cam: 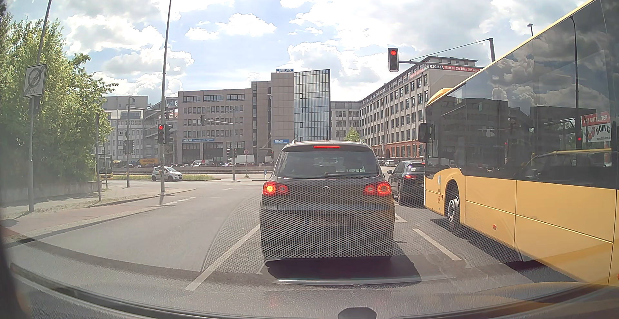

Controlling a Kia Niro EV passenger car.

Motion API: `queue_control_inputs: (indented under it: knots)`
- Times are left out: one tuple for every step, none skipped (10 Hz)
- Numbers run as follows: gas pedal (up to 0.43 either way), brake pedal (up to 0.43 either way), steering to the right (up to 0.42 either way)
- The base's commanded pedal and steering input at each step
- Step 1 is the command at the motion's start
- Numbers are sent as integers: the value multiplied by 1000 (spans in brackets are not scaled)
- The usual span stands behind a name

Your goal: Follow the waypoints while adhering to traffic rules and regulations

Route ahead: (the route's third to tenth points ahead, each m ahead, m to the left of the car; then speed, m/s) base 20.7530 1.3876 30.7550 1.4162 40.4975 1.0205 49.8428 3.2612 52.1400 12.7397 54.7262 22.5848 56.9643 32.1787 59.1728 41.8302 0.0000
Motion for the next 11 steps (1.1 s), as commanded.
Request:
queue_control_inputs:
  knots:
    - [0, 378, -1]
    - [0, 378, -1]
    - [0, 378, -1]
    - [0, 384, -1]
    - [0, 378, -1]
    - [0, 378, -1]
    - [0, 378, -1]
    - [0, 378, -1]
    - [0, 384, -1]
    - [0, 378, -1]
    - [0, 378, -1]
